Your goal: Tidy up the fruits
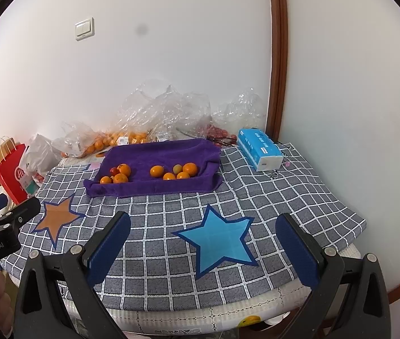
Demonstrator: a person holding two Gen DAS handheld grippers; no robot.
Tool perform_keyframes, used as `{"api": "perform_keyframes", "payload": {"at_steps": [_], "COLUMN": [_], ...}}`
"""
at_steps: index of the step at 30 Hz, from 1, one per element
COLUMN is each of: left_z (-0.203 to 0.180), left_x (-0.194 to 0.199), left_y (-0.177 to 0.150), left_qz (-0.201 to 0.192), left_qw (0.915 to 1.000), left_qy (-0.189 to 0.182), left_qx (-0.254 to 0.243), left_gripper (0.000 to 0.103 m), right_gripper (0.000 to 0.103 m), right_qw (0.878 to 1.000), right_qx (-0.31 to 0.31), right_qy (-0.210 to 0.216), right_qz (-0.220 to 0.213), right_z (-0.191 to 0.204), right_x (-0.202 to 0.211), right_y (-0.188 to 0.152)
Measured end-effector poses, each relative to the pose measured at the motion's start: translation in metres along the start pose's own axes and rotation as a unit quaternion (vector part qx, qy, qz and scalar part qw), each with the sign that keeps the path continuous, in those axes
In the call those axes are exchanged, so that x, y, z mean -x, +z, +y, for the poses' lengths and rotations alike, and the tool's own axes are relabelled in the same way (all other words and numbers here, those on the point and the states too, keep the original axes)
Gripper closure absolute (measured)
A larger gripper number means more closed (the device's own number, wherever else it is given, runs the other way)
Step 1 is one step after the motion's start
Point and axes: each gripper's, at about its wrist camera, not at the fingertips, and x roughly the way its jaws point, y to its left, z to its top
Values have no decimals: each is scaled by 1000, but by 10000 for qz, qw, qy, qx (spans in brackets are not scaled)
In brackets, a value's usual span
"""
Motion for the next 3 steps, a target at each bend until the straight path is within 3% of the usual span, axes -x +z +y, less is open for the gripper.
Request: {"api": "perform_keyframes", "payload": {"at_steps": [3], "left_z": [1], "left_x": [-1], "left_y": [0], "left_qz": [2], "left_qw": [10000], "left_qy": [15], "left_qx": [28], "left_gripper": [3], "right_gripper": [2], "right_qw": [10000], "right_qx": [22], "right_qy": [4], "right_qz": [-4], "right_z": [2], "right_x": [0], "right_y": [-1]}}
